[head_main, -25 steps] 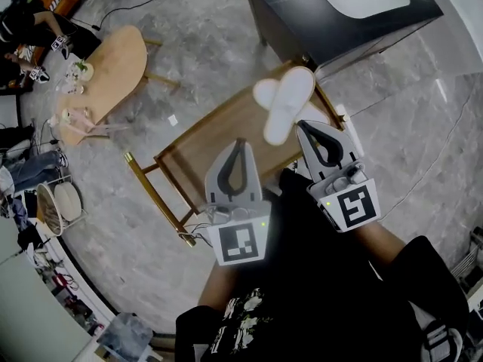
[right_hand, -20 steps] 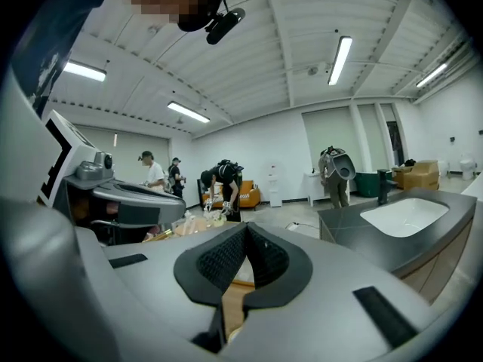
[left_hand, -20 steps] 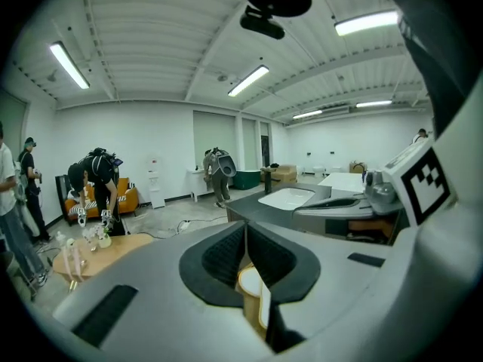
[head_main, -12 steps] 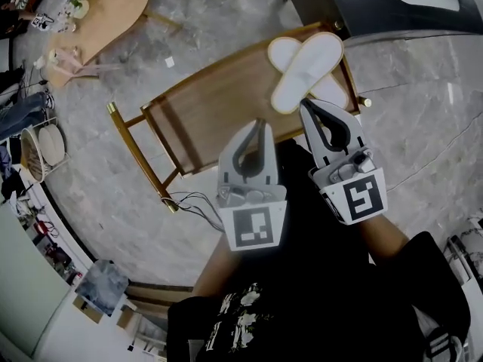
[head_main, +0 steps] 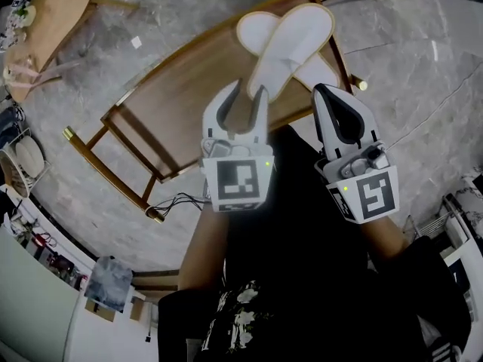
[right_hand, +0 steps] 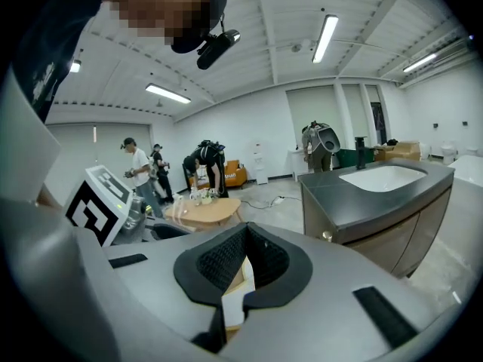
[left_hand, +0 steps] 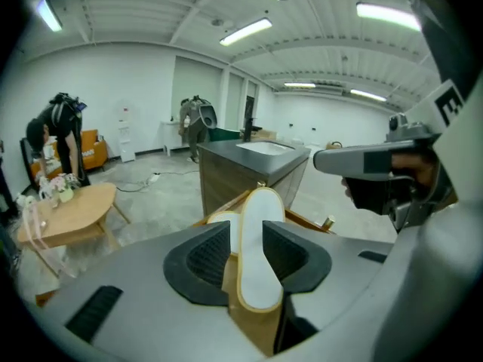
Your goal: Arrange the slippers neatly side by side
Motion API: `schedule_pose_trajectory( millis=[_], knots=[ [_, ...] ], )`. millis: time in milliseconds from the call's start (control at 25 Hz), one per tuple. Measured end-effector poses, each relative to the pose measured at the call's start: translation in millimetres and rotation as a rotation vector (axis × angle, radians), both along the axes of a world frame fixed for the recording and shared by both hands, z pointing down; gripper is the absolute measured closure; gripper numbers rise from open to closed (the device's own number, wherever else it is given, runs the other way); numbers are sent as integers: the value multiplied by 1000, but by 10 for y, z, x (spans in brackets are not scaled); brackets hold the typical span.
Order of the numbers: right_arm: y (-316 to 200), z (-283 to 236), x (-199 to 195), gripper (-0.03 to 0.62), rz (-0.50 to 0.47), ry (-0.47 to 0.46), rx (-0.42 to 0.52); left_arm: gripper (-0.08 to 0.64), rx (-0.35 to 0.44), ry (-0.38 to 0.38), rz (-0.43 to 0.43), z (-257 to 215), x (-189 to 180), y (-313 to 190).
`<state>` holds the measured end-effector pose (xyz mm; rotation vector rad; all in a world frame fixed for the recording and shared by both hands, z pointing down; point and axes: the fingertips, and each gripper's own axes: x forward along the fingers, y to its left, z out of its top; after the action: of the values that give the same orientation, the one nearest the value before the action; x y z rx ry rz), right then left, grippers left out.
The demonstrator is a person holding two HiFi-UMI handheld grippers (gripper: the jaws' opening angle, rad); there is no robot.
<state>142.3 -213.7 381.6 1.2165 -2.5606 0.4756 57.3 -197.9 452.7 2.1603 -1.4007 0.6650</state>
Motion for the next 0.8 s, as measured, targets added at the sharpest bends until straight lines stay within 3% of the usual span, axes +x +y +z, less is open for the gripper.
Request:
schedule_pose_trajectory(
  millis=[200, 800],
  knots=[
    [88, 139, 82, 594, 28, 9, -30, 391, -52, -24, 155, 376, 279, -49],
    [51, 361, 273, 594, 104, 55, -84, 359, -61, 94, 252, 543, 815, -508]
  ],
)
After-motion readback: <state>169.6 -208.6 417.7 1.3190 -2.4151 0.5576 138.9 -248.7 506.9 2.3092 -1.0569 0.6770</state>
